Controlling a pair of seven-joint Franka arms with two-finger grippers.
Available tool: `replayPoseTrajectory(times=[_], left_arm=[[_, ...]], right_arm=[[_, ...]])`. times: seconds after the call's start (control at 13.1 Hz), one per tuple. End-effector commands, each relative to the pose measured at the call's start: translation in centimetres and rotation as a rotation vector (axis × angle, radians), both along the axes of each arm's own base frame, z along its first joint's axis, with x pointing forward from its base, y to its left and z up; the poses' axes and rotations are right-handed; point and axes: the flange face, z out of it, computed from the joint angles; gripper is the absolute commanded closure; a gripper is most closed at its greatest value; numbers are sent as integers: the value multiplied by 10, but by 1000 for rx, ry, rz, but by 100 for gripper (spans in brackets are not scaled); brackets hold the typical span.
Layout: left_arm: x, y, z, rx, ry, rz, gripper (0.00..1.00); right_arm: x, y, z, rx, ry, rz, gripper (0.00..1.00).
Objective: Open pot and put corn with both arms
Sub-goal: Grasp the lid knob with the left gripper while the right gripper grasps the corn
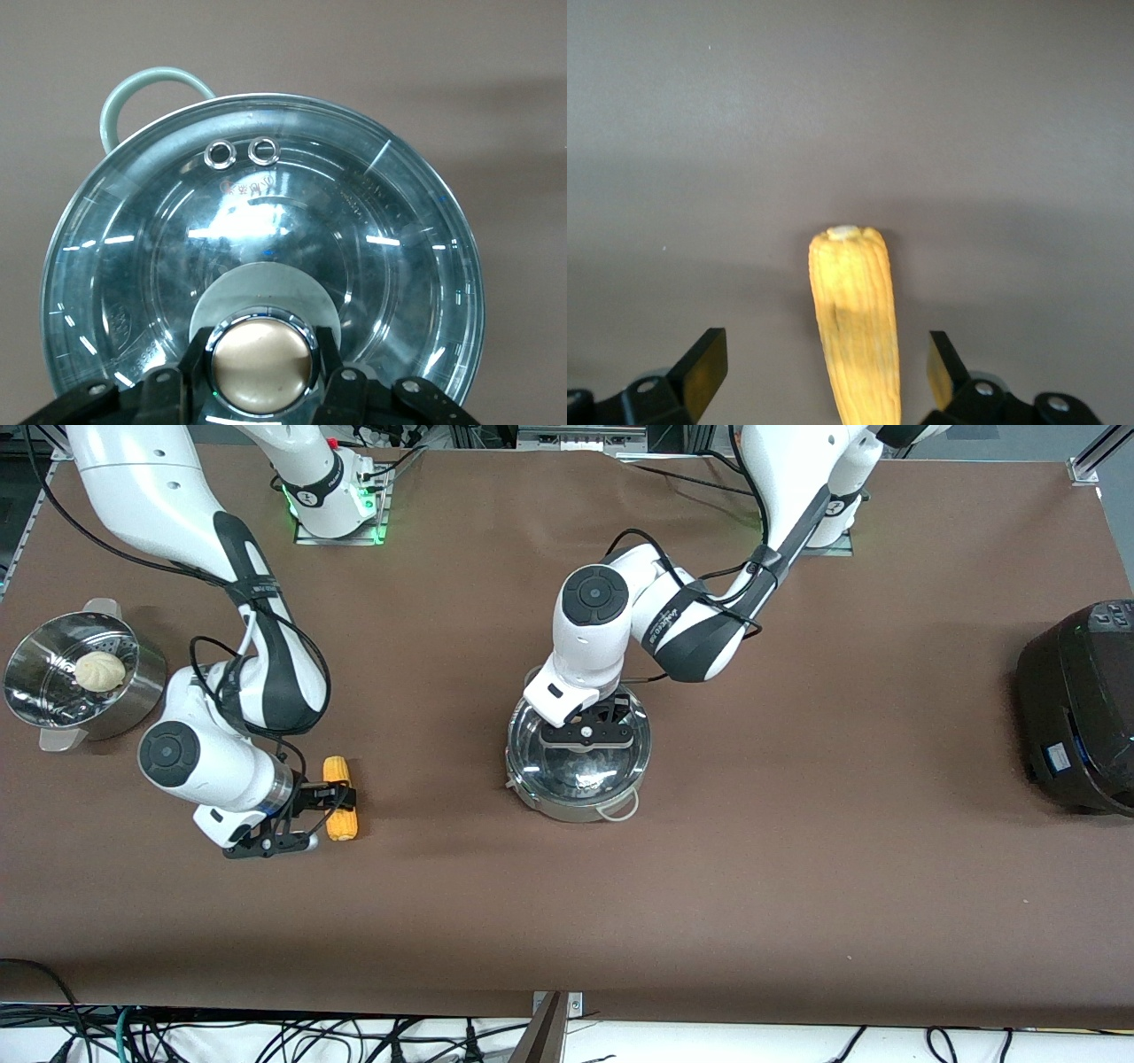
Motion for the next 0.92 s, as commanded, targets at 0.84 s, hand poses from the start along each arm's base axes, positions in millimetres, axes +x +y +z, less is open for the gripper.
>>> replayPoseTrajectory(times=[0.84], left_arm=[[-1,71,148,123,-29,-19,80]], right_arm=[[-33,-5,-65,13,-75,78,0]])
